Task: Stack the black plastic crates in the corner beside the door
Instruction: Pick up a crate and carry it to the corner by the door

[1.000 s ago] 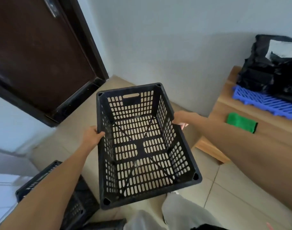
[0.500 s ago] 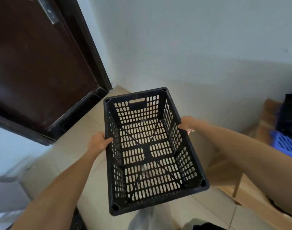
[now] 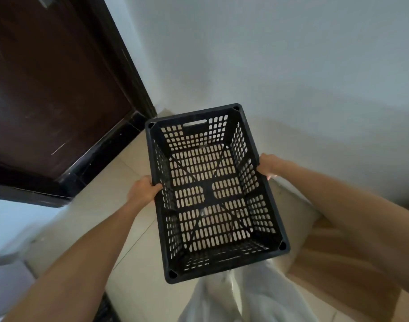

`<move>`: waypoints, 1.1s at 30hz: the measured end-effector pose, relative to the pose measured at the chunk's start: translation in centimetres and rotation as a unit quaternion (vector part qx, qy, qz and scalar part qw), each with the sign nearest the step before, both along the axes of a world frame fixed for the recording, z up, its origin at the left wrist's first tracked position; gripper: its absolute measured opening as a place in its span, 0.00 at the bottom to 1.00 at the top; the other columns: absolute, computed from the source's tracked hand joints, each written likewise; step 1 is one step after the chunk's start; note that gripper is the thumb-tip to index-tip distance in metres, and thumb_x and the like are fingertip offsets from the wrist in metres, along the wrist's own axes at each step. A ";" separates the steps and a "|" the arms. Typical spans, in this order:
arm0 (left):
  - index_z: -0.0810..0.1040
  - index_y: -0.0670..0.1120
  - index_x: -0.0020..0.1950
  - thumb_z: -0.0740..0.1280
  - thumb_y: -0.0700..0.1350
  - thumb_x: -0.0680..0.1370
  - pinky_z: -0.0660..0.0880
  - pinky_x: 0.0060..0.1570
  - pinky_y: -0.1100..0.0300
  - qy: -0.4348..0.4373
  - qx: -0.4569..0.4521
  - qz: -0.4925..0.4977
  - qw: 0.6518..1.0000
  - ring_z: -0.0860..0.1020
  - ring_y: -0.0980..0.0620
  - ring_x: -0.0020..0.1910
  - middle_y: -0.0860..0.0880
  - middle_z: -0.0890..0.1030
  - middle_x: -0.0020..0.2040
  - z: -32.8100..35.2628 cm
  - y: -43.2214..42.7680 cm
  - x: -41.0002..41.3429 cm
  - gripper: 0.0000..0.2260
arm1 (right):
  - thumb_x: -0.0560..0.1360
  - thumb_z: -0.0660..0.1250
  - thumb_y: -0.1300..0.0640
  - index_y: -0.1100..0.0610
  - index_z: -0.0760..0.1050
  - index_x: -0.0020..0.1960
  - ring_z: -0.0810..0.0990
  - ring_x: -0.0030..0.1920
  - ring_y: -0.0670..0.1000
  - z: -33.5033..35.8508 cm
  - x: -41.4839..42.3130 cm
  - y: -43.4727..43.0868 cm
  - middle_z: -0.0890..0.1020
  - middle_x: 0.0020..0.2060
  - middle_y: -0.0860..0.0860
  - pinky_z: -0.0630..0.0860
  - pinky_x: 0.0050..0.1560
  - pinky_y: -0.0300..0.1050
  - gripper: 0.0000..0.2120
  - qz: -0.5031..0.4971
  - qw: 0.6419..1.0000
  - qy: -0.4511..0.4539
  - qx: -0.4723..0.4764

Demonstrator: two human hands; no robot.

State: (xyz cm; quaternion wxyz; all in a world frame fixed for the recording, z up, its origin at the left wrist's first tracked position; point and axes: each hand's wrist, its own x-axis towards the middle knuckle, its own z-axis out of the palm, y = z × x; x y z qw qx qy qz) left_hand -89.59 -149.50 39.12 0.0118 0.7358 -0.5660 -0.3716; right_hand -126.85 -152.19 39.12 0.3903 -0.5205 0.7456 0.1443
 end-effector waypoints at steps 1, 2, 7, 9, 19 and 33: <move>0.77 0.44 0.55 0.65 0.48 0.79 0.77 0.47 0.53 -0.004 0.007 0.004 1.000 0.82 0.46 0.47 0.45 0.83 0.47 -0.8 -1.1 -0.2 0.09 | 0.81 0.57 0.61 0.66 0.68 0.65 0.76 0.31 0.50 -0.9 -0.1 -1.4 0.79 0.47 0.58 0.70 0.24 0.37 0.14 0.005 1.000 0.002 0.001; 0.77 0.44 0.55 0.65 0.48 0.79 0.77 0.47 0.52 -0.008 0.015 0.009 1.000 0.82 0.45 0.47 0.45 0.83 0.47 -1.7 -2.1 -0.4 0.10 | 0.81 0.57 0.61 0.66 0.68 0.65 0.76 0.32 0.51 -1.8 -0.2 -2.9 0.79 0.48 0.59 0.71 0.25 0.38 0.15 0.014 1.000 0.004 0.000; 0.76 0.42 0.56 0.64 0.50 0.79 0.78 0.54 0.48 -0.028 0.054 0.055 0.997 0.81 0.43 0.48 0.42 0.83 0.50 -6.6 -7.3 -1.6 0.12 | 0.80 0.57 0.61 0.66 0.67 0.65 0.76 0.38 0.54 -6.0 -1.1 -10.8 0.76 0.44 0.56 0.73 0.36 0.43 0.15 0.054 0.998 0.023 0.007; 0.76 0.43 0.53 0.64 0.53 0.79 0.77 0.49 0.52 -0.032 0.062 0.063 0.996 0.80 0.45 0.46 0.43 0.82 0.48 -9.0 -9.2 -2.1 0.13 | 0.79 0.58 0.61 0.64 0.67 0.65 0.75 0.36 0.52 -8.0 -1.5 -13.8 0.76 0.47 0.55 0.71 0.34 0.41 0.15 0.066 0.997 0.033 0.010; 0.75 0.42 0.55 0.63 0.51 0.79 0.73 0.49 0.55 0.018 0.127 0.133 0.983 0.78 0.44 0.49 0.42 0.81 0.52 -22.6 -16.1 -4.2 0.13 | 0.80 0.59 0.59 0.62 0.64 0.69 0.72 0.41 0.55 -20.4 -2.6 -24.5 0.72 0.41 0.53 0.69 0.44 0.46 0.18 0.079 0.995 0.061 0.023; 0.76 0.40 0.57 0.67 0.44 0.78 0.79 0.51 0.51 0.045 0.213 0.166 0.962 0.82 0.43 0.51 0.40 0.83 0.55 -40.6 -20.9 -4.1 0.11 | 0.79 0.59 0.60 0.58 0.66 0.69 0.76 0.59 0.62 -37.5 -1.1 -31.3 0.76 0.60 0.62 0.72 0.55 0.53 0.18 0.037 0.999 0.032 0.018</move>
